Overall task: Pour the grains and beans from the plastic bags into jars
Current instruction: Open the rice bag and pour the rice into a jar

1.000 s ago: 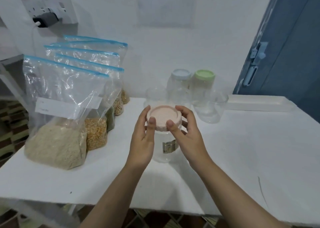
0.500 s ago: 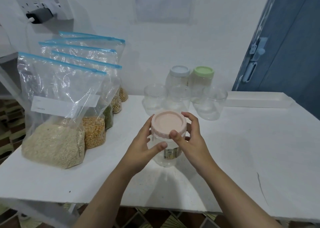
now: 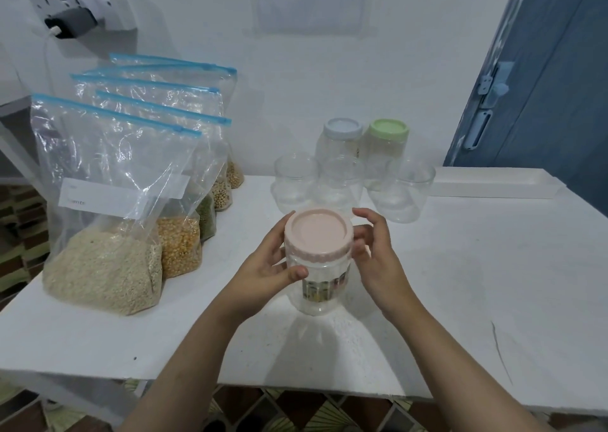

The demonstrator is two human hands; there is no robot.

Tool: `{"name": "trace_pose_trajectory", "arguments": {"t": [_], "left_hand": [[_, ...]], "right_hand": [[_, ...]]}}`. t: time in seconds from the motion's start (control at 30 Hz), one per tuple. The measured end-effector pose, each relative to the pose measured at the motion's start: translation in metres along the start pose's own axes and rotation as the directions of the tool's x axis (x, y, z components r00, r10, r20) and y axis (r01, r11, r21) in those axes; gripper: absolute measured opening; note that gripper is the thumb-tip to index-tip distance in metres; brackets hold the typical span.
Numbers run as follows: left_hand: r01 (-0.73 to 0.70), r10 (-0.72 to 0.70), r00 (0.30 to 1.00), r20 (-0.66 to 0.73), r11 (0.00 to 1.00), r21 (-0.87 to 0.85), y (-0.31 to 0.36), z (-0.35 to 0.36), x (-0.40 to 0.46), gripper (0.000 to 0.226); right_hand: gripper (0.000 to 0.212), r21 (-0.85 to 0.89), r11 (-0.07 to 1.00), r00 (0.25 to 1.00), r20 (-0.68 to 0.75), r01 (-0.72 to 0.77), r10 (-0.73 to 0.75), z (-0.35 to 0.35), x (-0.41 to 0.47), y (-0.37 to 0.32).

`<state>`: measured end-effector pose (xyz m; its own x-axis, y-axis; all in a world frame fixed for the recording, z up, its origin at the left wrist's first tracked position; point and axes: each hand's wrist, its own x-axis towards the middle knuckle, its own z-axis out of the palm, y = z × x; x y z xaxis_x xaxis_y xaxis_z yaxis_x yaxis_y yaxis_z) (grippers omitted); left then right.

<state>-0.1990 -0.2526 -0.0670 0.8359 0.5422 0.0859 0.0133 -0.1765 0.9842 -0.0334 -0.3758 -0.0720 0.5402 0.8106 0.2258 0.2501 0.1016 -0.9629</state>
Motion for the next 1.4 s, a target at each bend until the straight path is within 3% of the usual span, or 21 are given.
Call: {"name": "trace_pose_trajectory", "arguments": {"t": [0.07, 0.2, 0.37, 0.47, 0.53, 0.63, 0.67, 0.8, 0.9, 1.07, 1.23, 1.3, 1.4], "left_hand": [[-0.003, 0.003, 1.0, 0.007, 1.0, -0.013, 0.0, 0.0, -0.001, 0.078], [0.0, -0.001, 1.0, -0.011, 1.0, -0.013, 0.002, 0.003, -0.002, 0.073], [0.007, -0.008, 1.0, -0.009, 0.997, -0.071, 0.0, 0.005, -0.002, 0.066], [0.027, -0.028, 1.0, -0.013, 0.996, -0.081, 0.001, 0.003, -0.003, 0.083], [0.03, -0.032, 0.999, -0.017, 0.996, -0.083, 0.0, 0.003, -0.003, 0.079], [0.022, -0.023, 1.0, -0.014, 0.997, -0.078, 0.001, 0.004, -0.003, 0.079], [0.023, -0.024, 1.0, -0.012, 0.996, -0.081, 0.001, 0.004, -0.002, 0.084], [0.015, -0.015, 1.0, 0.0, 0.995, -0.099, 0.002, 0.003, -0.002, 0.085], [0.013, -0.013, 1.0, 0.001, 0.996, -0.092, 0.002, 0.003, -0.003, 0.078], [0.019, -0.021, 0.999, -0.041, 0.998, -0.057, 0.0, 0.002, 0.001, 0.076], [-0.011, 0.008, 0.999, -0.044, 0.996, -0.086, -0.005, 0.001, 0.001, 0.073], [-0.011, 0.007, 0.999, -0.048, 0.996, -0.084, -0.005, 0.001, 0.0, 0.074], [-0.001, -0.003, 0.998, -0.06, 0.997, -0.078, -0.004, 0.003, 0.0, 0.074]], "right_hand": [[0.062, -0.023, 1.0, 1.0, 0.016, 0.004, -0.003, 0.001, -0.003, 0.0], [0.035, 0.032, 0.999, 1.0, 0.016, -0.009, 0.008, -0.003, -0.006, 0.0], [0.081, -0.073, 0.997, 0.993, 0.117, 0.022, -0.014, 0.001, -0.008, -0.009], [0.098, -0.113, 0.993, 0.992, 0.13, 0.019, -0.004, -0.001, -0.001, -0.013], [0.083, -0.076, 0.997, 0.995, 0.1, 0.009, -0.001, -0.005, 0.0, -0.011], [0.038, -0.032, 0.999, 0.998, 0.051, -0.023, 0.025, -0.008, -0.003, -0.004], [0.035, -0.032, 0.999, 0.997, 0.068, -0.023, 0.025, -0.008, -0.004, -0.006], [0.057, -0.134, 0.991, 0.984, 0.179, 0.019, 0.006, -0.003, -0.003, -0.021], [0.075, -0.138, 0.99, 0.987, 0.163, 0.022, 0.001, -0.008, -0.001, -0.019], [0.057, -0.086, 0.996, 0.987, 0.158, -0.006, 0.02, -0.014, 0.0, -0.012], [0.09, -0.218, 0.976, 0.979, 0.204, 0.02, 0.025, -0.008, 0.003, -0.022], [0.083, -0.214, 0.977, 0.983, 0.18, 0.01, 0.029, -0.009, 0.003, -0.022], [0.056, -0.154, 0.988, 0.984, 0.175, -0.003, 0.03, -0.015, 0.001, -0.019]]}}
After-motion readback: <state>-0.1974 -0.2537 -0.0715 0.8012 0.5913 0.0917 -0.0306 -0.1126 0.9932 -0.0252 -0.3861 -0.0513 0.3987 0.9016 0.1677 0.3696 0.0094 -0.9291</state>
